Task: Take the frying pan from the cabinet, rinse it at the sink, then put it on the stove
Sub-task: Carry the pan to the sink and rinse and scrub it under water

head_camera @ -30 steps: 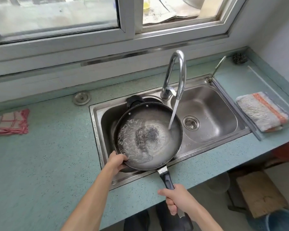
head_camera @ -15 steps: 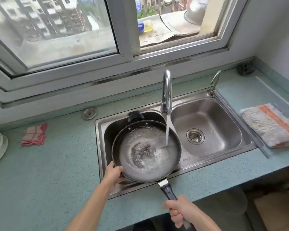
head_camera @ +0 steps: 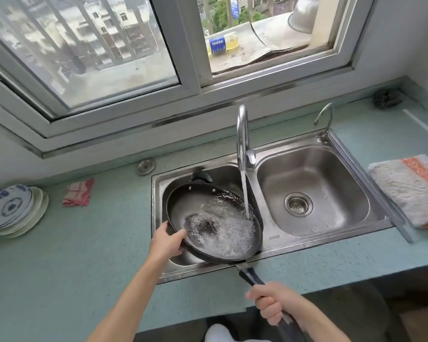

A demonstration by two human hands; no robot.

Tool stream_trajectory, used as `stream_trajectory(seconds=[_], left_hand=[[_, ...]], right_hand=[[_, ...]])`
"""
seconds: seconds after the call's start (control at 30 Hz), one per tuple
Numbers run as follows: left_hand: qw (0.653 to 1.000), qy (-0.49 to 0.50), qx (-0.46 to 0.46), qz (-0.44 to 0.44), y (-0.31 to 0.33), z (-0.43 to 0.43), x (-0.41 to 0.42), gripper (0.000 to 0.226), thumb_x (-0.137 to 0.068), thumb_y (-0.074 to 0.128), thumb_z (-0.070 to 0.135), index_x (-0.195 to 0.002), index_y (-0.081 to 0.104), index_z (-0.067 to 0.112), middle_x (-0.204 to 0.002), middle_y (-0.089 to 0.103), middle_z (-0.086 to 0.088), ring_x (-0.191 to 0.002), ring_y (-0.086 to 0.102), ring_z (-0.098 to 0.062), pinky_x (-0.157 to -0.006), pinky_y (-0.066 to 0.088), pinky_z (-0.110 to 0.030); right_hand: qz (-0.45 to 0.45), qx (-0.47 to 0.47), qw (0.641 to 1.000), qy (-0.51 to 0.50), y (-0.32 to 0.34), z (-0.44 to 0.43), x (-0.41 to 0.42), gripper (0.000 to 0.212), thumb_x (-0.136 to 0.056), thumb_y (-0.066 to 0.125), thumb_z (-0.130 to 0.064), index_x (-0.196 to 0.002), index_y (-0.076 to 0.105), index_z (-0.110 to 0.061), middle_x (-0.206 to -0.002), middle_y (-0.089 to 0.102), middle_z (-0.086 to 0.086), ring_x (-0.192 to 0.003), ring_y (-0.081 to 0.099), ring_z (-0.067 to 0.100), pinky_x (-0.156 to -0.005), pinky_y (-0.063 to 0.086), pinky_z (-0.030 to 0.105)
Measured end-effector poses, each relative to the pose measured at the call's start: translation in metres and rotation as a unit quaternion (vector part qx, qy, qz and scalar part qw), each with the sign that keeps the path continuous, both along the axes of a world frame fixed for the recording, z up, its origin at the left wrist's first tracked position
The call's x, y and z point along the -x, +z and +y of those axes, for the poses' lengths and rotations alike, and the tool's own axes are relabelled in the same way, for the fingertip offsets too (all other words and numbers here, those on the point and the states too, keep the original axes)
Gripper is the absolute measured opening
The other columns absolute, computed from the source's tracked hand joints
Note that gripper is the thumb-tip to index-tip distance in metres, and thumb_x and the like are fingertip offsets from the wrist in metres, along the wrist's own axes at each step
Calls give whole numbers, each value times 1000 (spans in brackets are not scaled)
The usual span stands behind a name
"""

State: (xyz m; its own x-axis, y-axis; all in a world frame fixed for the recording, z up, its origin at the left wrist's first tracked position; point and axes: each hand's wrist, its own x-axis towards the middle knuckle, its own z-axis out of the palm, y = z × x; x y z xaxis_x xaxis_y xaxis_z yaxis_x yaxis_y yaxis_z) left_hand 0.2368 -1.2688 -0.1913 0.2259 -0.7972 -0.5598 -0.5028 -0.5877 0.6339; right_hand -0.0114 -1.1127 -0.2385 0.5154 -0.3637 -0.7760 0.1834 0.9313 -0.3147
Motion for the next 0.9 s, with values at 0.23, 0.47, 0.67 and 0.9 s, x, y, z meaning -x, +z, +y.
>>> stream_trajectory(seconds=[0.23,0.47,0.67,0.9], left_hand=[[996,-45,-1,-83,33,5,30,86,-78,64,29,-154,22,27,-111,62,-5,-75,74,-27,-68,63,-37],[990,-68,-19,-119,45,5,43,77,-76,64,32,-145,29,28,-99,69,-9,-71,75,-24,-67,63,-40],[987,-73,-6,-146,41,4,44,98,-59,63,47,-149,22,42,-117,68,-4,-85,74,-24,-80,60,-43],[976,-89,62,-191,61,19,63,95,-79,69,36,-158,15,29,-152,46,-4,-133,47,-30,-100,40,-39]], right_hand=[[-201,-26,978,37,-23,-13,36,51,-79,79,-21,-48,38,-23,-35,35,-12,-25,34,0,-30,26,12],[-250,-17,967,45,-41,-16,45,49,-81,79,-24,-53,39,-24,-35,38,-12,-27,36,-2,-30,30,12],[-187,35,980,65,-35,-12,41,59,-78,80,-35,-51,29,-25,-34,34,-14,-26,32,-3,-29,26,11],[76,112,989,56,-22,-6,32,36,-83,69,-21,-60,41,-21,-50,35,-4,-39,30,11,-39,26,21]])
